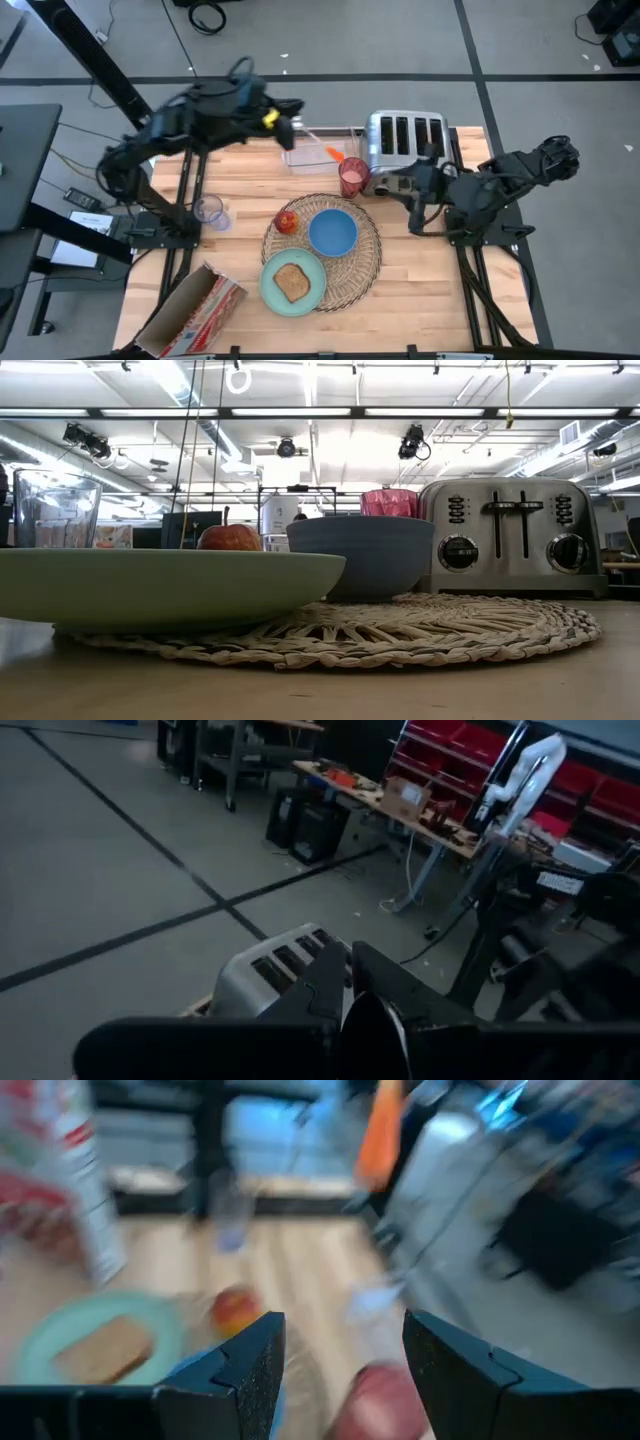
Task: Arrange a breakfast setting
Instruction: Put the orange spoon on the brown table mat to the right of the blue bowl
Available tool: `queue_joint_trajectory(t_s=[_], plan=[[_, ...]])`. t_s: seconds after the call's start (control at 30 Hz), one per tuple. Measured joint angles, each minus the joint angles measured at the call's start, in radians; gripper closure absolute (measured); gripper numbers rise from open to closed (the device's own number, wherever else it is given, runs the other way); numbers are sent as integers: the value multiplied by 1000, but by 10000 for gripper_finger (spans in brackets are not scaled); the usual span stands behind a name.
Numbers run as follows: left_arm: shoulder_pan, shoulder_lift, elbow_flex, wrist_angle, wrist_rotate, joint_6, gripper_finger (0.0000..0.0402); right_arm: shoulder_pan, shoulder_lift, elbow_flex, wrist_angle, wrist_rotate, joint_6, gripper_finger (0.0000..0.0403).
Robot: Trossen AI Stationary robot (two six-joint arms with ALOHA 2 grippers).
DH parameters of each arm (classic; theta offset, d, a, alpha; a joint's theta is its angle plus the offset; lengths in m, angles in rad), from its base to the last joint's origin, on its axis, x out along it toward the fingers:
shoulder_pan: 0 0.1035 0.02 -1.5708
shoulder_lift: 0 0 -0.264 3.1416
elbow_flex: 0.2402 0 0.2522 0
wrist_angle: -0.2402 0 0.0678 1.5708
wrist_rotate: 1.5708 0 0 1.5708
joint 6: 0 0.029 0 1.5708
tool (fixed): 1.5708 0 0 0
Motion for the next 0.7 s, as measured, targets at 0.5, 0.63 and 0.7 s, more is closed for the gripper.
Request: queue_joint_trajectory(t_s=[0.5,0.63,0.7], plan=[[0,130,0,276,-7,134,377,-170,31,0,511,4,-555,192],[0,161,0,336,-8,170,377,-262,71,0,517,-71,-553,192],[-2,177,0,365,-8,184,377,-293,91,0,532,-82,-555,192]])
